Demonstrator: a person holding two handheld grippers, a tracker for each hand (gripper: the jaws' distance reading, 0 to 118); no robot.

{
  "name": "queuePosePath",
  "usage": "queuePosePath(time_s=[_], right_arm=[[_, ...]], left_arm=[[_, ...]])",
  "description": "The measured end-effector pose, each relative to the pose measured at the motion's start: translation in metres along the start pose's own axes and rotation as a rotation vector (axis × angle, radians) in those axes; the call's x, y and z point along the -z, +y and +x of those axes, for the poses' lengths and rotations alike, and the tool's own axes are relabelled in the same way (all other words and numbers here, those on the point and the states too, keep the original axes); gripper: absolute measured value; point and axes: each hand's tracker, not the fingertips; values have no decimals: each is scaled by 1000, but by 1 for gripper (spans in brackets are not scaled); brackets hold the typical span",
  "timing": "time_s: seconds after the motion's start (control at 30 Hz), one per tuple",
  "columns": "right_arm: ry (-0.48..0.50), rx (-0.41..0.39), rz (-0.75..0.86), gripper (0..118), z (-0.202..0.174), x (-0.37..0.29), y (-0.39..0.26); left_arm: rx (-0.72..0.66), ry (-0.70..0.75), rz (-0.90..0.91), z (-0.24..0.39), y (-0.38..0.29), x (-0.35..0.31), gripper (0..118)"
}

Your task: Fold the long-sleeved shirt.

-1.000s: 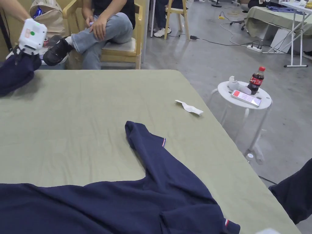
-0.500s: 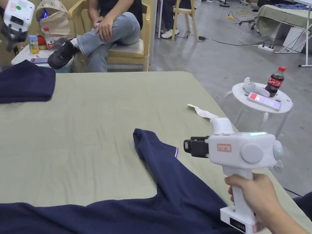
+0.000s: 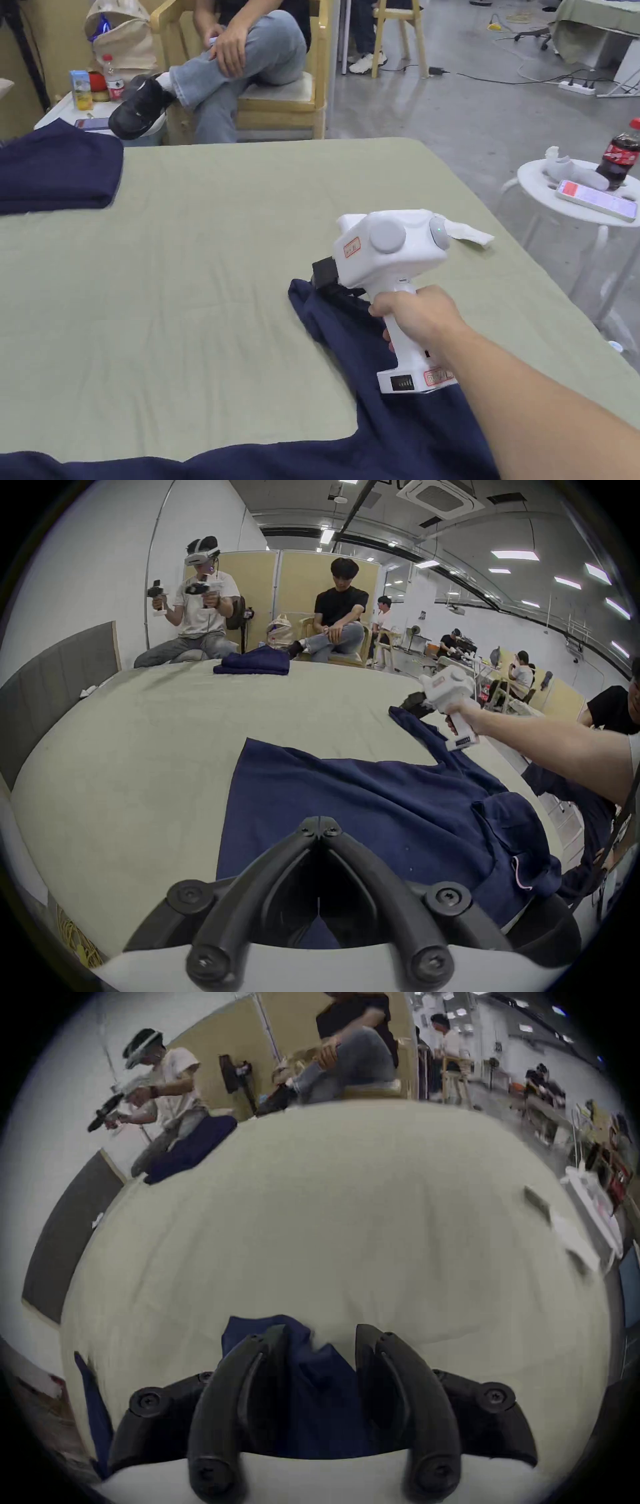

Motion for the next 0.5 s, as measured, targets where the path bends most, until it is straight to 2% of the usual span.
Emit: queuePosePath(time_s=[0.03,0.1,0.17,0.23,0.3,0.43,0.5], right_arm=[[16,14,83,8,3,-2,1],[16,-25,49,8,2,-5,1],[-40,-159,59,7,-11,-22,-7],[-36,-132,45,7,-14,-33,-9],[-47,-166,163,7,-16,-59,-11],[9,-105,352,7,-15,-142,-24],[-13,-129,415,7,-17,-183,-43]], left_arm=[[4,5,-4,0,-1,1,0],[-4,3,-12,-1,-2,4,0],[-31,-16,-18,-1,-4,7,0],[-36,-14,-19,1,-5,6,0],[-36,-6,-13,4,-3,0,0],[-36,-21,35,4,4,-27,0],[-32,-16,58,4,8,-41,0]])
